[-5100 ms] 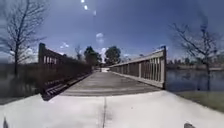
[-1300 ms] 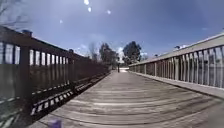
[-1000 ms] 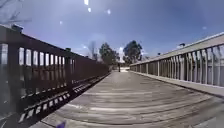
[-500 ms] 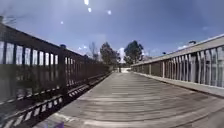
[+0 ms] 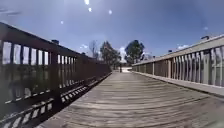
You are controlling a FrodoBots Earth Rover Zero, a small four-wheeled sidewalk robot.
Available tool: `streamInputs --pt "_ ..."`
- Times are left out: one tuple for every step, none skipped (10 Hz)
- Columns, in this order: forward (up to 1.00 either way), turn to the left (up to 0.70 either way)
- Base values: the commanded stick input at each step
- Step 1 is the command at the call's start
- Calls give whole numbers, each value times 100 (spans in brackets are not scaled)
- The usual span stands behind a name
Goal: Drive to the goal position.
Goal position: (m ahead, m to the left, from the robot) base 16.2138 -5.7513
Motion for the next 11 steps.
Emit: streamInputs --pt "70 0" --pt "70 0" --pt "70 0" --pt "70 0" --pt "70 0" --pt "70 0" --pt "70 0" --pt "70 0" --pt "70 0" --pt "70 0" --pt "70 0"
